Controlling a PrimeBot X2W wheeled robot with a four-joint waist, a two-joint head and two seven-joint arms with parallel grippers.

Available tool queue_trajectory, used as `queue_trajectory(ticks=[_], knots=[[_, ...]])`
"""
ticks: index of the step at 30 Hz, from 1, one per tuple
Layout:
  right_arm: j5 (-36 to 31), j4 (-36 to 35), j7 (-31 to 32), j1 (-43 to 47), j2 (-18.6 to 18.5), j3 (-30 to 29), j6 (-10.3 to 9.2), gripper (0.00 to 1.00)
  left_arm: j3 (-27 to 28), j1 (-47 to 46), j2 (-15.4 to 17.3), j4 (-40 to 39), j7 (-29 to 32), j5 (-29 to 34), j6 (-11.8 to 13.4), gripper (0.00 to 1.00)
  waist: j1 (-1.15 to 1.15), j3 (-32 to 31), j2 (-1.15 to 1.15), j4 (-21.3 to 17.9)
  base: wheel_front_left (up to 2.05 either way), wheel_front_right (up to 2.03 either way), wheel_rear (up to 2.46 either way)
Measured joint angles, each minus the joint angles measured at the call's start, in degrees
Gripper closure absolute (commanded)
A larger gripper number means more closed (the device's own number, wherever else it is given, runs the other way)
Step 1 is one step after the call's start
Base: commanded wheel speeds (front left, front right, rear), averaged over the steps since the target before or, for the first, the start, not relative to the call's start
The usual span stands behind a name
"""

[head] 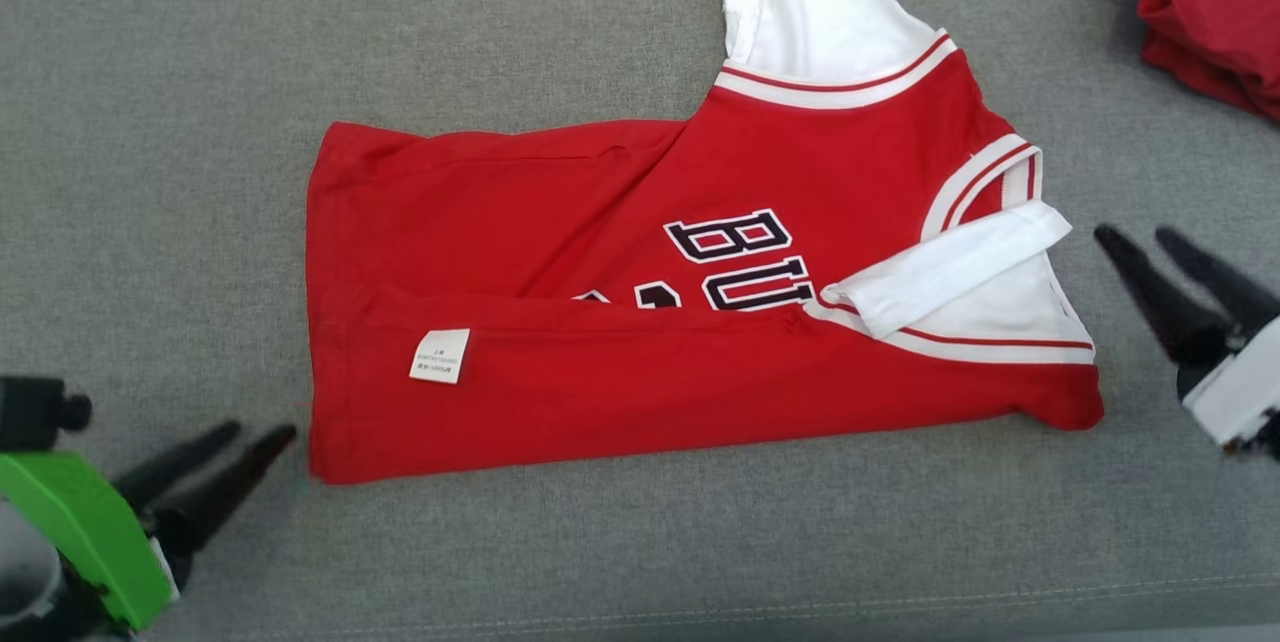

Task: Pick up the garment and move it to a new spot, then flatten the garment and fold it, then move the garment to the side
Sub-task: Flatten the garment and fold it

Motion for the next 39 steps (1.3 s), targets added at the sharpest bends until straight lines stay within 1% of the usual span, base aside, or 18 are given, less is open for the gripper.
queue_trajectory(ticks=[2, 3, 7, 8, 9, 11, 12, 13, 18, 20, 22, 26, 30, 32, 36, 39], knots=[[-0.92, -2.44, 0.38, -4.43, -1.38, 0.14, 0.00, 0.00, 1.86, -3.35, 1.69, -1.29, -0.21, 2.74, 0.00, 0.00, 0.00, 0.84, 0.00, 0.11, 0.00, 0.00, 0.00], [-1.75, -3.11, 0.99, -6.66, -2.10, 0.34, -0.05, 0.00, 3.08, -5.77, 1.97, -1.82, -0.69, 2.99, 0.00, 0.00, 0.00, 1.33, 0.00, 0.20, 0.00, 0.00, 0.00], [-4.79, -3.15, 3.89, -16.11, -3.76, 2.38, -0.65, 0.00, 5.27, -15.80, 1.91, -3.43, -0.58, 4.92, 0.00, 0.00, 0.00, 3.73, 0.00, 0.79, 0.00, 0.00, 0.00], [-5.12, -2.75, 4.70, -18.68, -3.77, 2.99, -1.08, 0.00, 5.33, -17.67, 1.72, -3.39, -0.18, 5.15, 0.00, 0.00, 0.00, 4.40, 0.00, 0.99, 0.00, 0.00, 0.00], [-6.05, -2.20, 5.53, -21.08, -3.96, 3.87, -1.08, 0.00, 5.42, -19.19, 1.22, -3.25, 0.48, 4.93, 0.00, 0.00, 0.00, 5.07, 0.00, 1.20, 0.00, 0.00, 0.00], [-7.49, -1.00, 7.24, -25.66, -4.25, 5.50, -1.15, 0.00, 5.25, -21.85, -0.58, -2.54, 1.91, 3.88, 0.00, 0.00, 0.00, 6.49, 0.00, 1.65, 0.00, 0.00, 0.00], [-7.55, -0.29, 7.95, -27.84, -4.05, 6.11, -1.68, 0.00, 4.86, -23.13, -1.33, -2.10, 2.81, 3.75, 0.00, 0.00, 0.00, 7.20, 0.00, 1.88, 0.00, 0.00, 0.00], [-8.02, 0.47, 8.65, -30.04, -3.86, 6.88, -1.99, 0.00, 4.57, -24.29, -1.72, -1.75, 3.79, 3.55, 0.00, 0.00, 0.00, 7.95, 0.00, 2.12, 0.00, 0.00, 0.00], [-11.35, 4.25, 11.92, -39.43, -2.88, 10.40, -2.11, 0.00, 4.33, -29.29, -2.33, 0.58, 7.77, 1.05, 0.19, 0.00, 0.00, 11.79, 0.00, 3.20, 0.00, 0.00, 0.00], [-12.32, 5.76, 12.73, -42.43, -2.47, 11.20, -2.46, 0.00, 4.39, -31.08, -3.39, 1.29, 9.02, 0.00, 0.77, 0.00, 0.00, 13.36, 0.00, 3.53, 0.00, 0.00, 0.00], [-14.03, 7.24, 13.66, -45.16, -2.15, 12.17, -2.57, 0.00, 4.37, -32.56, -4.16, 2.10, 10.35, -2.00, 1.44, 0.00, 0.00, 14.97, 0.00, 3.83, 0.00, 0.00, 0.00], [-16.25, 11.01, 14.29, -49.68, -0.73, 14.12, -2.60, 0.00, 3.86, -35.14, -4.60, 4.43, 12.36, -2.02, 1.59, 0.00, 0.00, 18.16, 0.00, 4.31, 0.00, 0.00, 0.00], [-17.92, 15.56, 14.72, -51.32, 0.96, 16.78, -2.60, 0.00, 2.78, -36.31, -5.30, 6.59, 14.69, -2.72, 1.66, 0.00, 0.00, 20.64, 0.00, 4.76, 0.00, 0.00, 0.00], [-18.57, 17.25, 14.72, -52.42, 1.77, 17.95, -2.60, 0.00, 2.80, -37.79, -5.31, 7.17, 15.85, -3.16, 1.66, 0.00, 0.00, 21.50, 0.00, 5.02, 0.00, 0.00, 0.00], [-18.86, 19.12, 14.70, -54.87, 3.00, 18.36, -2.59, 0.00, 2.75, -39.61, -5.76, 7.77, 16.70, -3.25, 1.64, 0.00, 0.00, 22.22, 0.00, 5.44, 0.00, 0.00, 0.00], [-19.27, 21.04, 14.41, -56.61, 3.87, 18.90, -2.59, 0.00, 2.71, -40.57, -6.82, 8.98, 18.33, -5.53, 1.57, 0.00, 0.00, 22.43, 0.00, 5.71, 0.00, 0.00, 0.00]])
